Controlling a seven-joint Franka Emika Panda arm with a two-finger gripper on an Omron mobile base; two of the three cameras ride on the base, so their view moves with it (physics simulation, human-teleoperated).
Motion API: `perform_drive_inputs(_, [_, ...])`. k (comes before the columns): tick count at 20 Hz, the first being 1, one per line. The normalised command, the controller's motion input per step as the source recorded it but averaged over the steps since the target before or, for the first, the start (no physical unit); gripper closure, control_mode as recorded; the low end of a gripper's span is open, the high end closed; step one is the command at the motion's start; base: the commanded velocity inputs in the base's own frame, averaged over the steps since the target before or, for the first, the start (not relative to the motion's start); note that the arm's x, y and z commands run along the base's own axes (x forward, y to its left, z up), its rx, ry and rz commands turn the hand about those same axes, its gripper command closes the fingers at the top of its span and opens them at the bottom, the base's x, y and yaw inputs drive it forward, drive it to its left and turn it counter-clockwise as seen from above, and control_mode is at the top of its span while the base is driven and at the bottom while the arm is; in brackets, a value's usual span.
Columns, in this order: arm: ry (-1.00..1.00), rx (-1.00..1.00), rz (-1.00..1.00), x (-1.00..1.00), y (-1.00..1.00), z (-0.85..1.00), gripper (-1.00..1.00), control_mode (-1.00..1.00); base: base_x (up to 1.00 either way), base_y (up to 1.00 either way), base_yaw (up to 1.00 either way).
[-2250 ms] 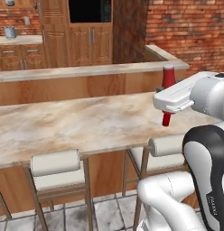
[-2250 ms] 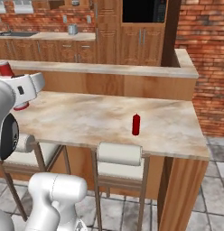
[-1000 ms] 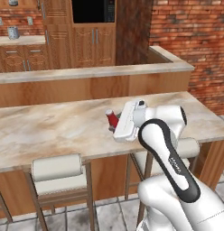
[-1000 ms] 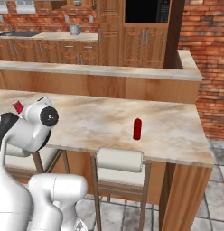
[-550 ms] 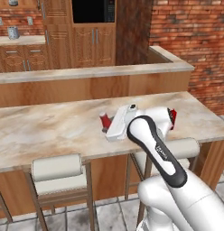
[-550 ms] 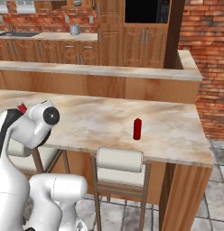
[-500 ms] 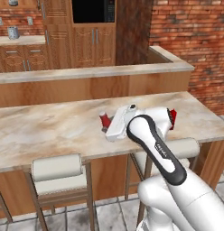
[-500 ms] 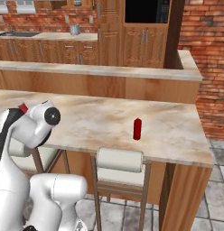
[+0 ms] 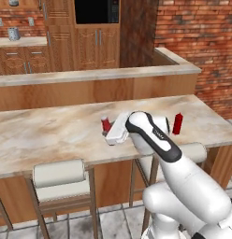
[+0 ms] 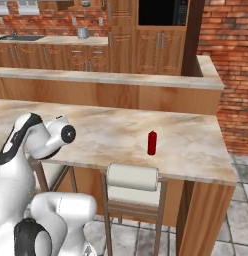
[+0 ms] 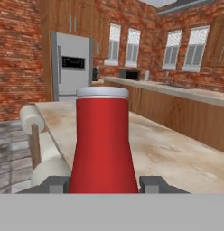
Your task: The dining table condiment station is running low on ketchup. Refill the condiment station by opening the cabinet and taking the ketchup from the cabinet and placing it on the dining table.
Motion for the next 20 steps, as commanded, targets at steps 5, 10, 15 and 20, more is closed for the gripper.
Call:
perform_drive_inputs(5, [0.00, 0.00, 0.00, 0.40, 0.26, -0.48, 1.00, -1.00, 0.00, 0.00, 0.00])
perform_drive_inputs(10, [0.01, 0.00, 0.00, 0.40, 0.39, -0.46, 1.00, -1.00, 0.00, 0.00, 0.00])
perform_drive_inputs(15, [0.01, 0.00, 0.00, 0.29, 0.31, -0.43, 1.00, -1.00, 0.00, 0.00, 0.00])
perform_drive_inputs(20, [0.01, 0.01, 0.06, 0.24, 0.02, -0.32, 1.00, -1.00, 0.00, 0.00, 0.00])
